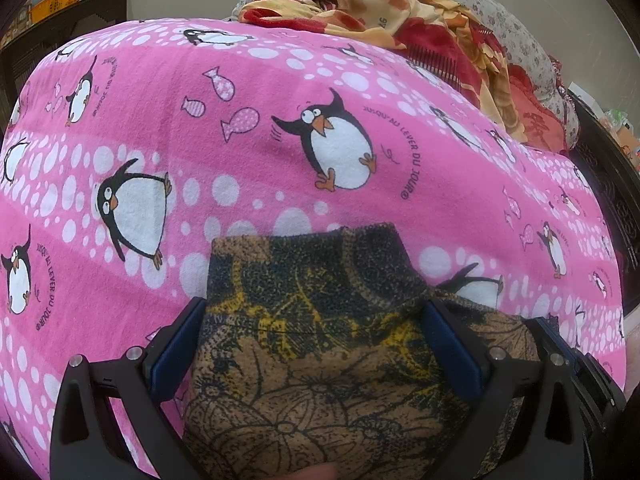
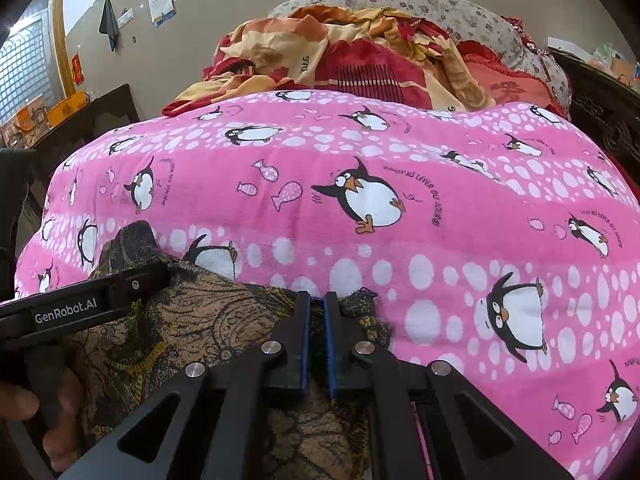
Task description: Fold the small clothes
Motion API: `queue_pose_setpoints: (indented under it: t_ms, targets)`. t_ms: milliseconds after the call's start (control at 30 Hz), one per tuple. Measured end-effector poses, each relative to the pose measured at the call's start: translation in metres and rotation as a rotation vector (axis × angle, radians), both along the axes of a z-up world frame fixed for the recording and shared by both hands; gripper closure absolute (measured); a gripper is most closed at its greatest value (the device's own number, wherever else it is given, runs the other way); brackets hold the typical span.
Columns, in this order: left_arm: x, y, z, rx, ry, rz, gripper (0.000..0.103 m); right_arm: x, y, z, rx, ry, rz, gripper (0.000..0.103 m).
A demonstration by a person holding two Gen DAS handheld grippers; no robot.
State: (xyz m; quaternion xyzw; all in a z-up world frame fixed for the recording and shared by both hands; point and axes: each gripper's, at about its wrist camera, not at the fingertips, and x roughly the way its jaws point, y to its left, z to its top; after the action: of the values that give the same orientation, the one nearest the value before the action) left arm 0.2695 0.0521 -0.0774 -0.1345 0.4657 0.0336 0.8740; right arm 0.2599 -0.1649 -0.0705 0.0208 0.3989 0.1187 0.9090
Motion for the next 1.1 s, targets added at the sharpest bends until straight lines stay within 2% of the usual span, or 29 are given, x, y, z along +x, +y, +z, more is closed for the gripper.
queue_pose_setpoints:
  t_ms: [67,100,133,167,200,233,267,300,367,400,467,533,567,633,700,800,867,933,1000,1067,1100]
  targets:
    - [0.004,0.001,0.005,-0.004,0.029,-0.017,0.0,0.004,-0.008,0.007,0.05,0.048,0.027,0.097]
    - [0.006,0.003,0.012,-0.006,0.054,-0.047,0.0,0.006,-0.014,0.014,0.088,0.08,0.042,0.091]
    - [0.004,0.006,0.02,0.003,0.065,-0.072,0.0,0.006,-0.024,0.022,0.142,0.1,0.043,0.073]
    - [-0.001,0.01,0.029,0.028,0.063,-0.082,0.0,0.0,-0.036,0.032,0.197,0.091,0.039,0.062]
    - [-0.009,0.015,0.039,0.06,0.05,-0.096,0.0,-0.007,-0.044,0.04,0.21,0.071,0.023,0.029]
    - [-0.02,0.021,0.047,0.078,0.03,-0.121,0.0,-0.021,-0.056,0.051,0.219,0.027,0.002,0.004]
    - [-0.031,0.028,0.051,0.084,0.019,-0.146,0.0,-0.032,-0.063,0.054,0.233,0.0,0.001,0.0]
    - [-0.043,0.035,0.052,0.086,0.015,-0.171,0.0,-0.04,-0.067,0.054,0.256,-0.002,0.019,0.0]
    - [-0.066,0.049,0.042,0.049,0.031,-0.219,0.0,-0.052,-0.074,0.04,0.362,0.085,0.112,0.0]
    - [-0.076,0.055,0.031,0.013,0.057,-0.243,0.0,-0.055,-0.074,0.031,0.394,0.126,0.139,0.0]
    - [-0.094,0.064,0.006,-0.112,0.092,-0.298,0.0,-0.06,-0.07,0.011,0.415,0.194,0.178,0.002]
    - [-0.11,0.063,0.005,-0.11,0.005,-0.313,0.0,-0.06,-0.064,-0.007,0.45,0.249,0.221,0.006]
    - [-0.112,0.06,0.005,-0.135,0.006,-0.333,0.0,-0.058,-0.063,-0.014,0.48,0.264,0.239,0.008]
    - [-0.111,0.052,0.006,-0.237,0.008,-0.402,0.0,-0.052,-0.062,-0.015,0.505,0.231,0.24,0.009]
    - [-0.103,0.041,0.003,-0.352,0.028,-0.483,0.0,-0.04,-0.061,-0.019,0.555,0.235,0.225,0.009]
    - [-0.092,0.039,0.003,-0.378,0.018,-0.465,0.0,-0.03,-0.058,-0.02,0.619,0.239,0.255,0.005]
    - [-0.088,0.048,0.002,-0.475,0.012,-0.421,0.0,-0.027,-0.065,-0.021,0.692,0.243,0.26,0.006]
    - [-0.092,0.05,0.001,-0.535,0.009,-0.424,0.0,-0.027,-0.07,-0.022,0.763,0.246,0.287,0.009]
    - [-0.102,0.044,0.003,-0.519,0.018,-0.47,0.0,-0.029,-0.071,-0.021,0.798,0.264,0.331,0.011]
    - [-0.107,0.036,0.004,-0.446,0.021,-0.518,0.0,-0.031,-0.069,-0.022,0.793,0.287,0.369,0.014]
    - [-0.105,0.036,0.003,-0.439,0.022,-0.521,0.0,-0.032,-0.069,-0.022,0.787,0.298,0.375,0.016]
